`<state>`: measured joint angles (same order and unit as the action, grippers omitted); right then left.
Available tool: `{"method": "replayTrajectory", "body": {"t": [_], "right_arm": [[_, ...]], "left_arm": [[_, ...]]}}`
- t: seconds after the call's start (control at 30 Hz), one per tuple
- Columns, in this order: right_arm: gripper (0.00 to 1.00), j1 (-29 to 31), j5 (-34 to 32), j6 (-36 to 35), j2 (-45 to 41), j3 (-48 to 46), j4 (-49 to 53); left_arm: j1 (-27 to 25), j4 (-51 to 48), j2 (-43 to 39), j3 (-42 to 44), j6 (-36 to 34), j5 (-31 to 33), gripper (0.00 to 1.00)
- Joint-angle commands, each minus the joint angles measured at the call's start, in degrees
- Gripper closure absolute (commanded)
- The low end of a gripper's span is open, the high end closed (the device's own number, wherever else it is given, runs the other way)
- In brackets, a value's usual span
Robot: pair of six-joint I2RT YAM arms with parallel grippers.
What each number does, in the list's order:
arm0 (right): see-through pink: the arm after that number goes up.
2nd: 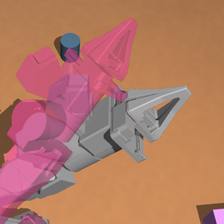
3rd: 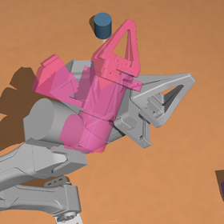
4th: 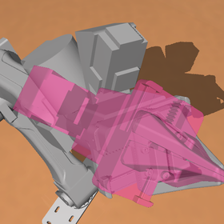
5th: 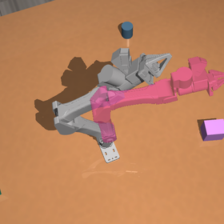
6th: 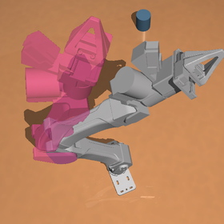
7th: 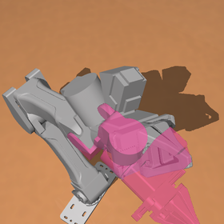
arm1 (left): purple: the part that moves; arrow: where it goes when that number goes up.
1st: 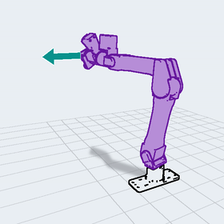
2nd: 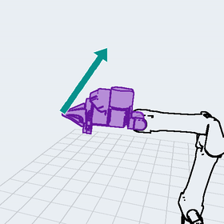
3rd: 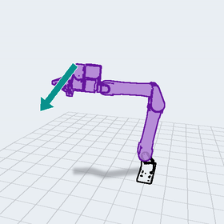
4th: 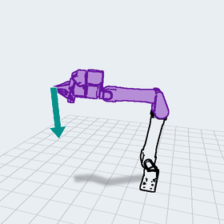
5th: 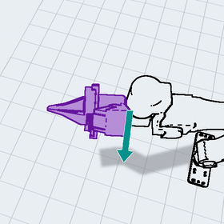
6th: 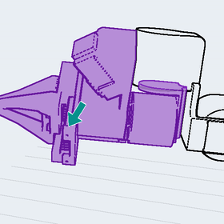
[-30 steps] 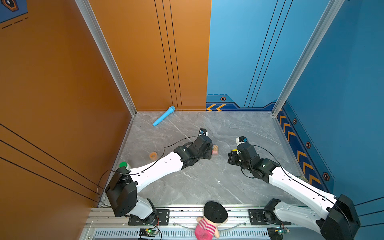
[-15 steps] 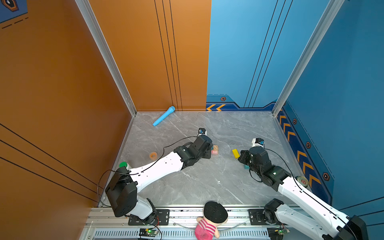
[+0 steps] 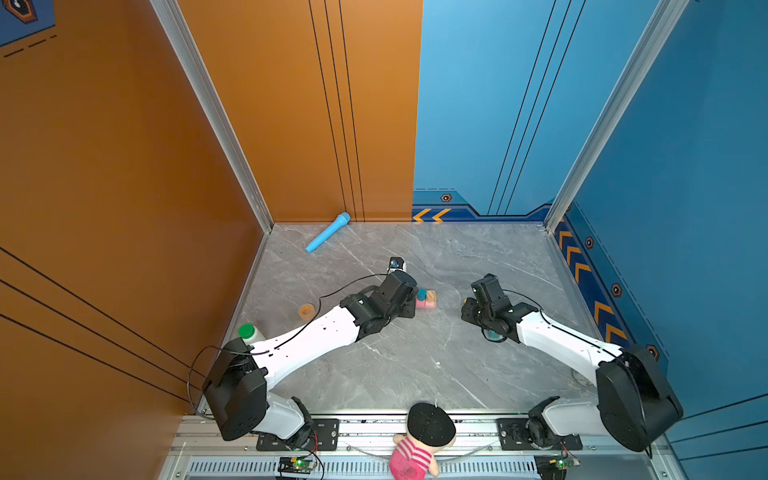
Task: Build the wood block tower
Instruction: 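Position the open right gripper over the yellow rectangular block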
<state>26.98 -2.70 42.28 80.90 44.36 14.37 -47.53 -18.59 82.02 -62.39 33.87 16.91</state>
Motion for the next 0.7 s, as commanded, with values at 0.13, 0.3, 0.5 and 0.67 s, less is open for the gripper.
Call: {"method": "replayTrajectory", "body": {"t": [0.13, 0.3, 0.5, 0.67], "right_arm": [[0.48, -1.2, 5.7, -2.4, 6.0, 3.7, -0.3], [0.51, -3.1, 8.3, -3.5, 9.2, 4.3, -0.4], [0.58, -4.7, 11.9, -5.0, 13.7, 6.4, -0.7], [0.66, -6.3, 12.0, -6.3, 16.4, 8.1, 1.3]], "left_arm": [[1.8, -0.6, -2.0, 1.8, -1.0, 1.2, 1.0], [2.6, -0.4, -1.9, 2.3, -0.9, 0.7, 0.99], [3.1, -0.4, -1.4, 2.4, -0.6, 0.3, 0.99], [3.4, -0.7, -1.1, 2.4, -0.6, 0.1, 1.0]]}}
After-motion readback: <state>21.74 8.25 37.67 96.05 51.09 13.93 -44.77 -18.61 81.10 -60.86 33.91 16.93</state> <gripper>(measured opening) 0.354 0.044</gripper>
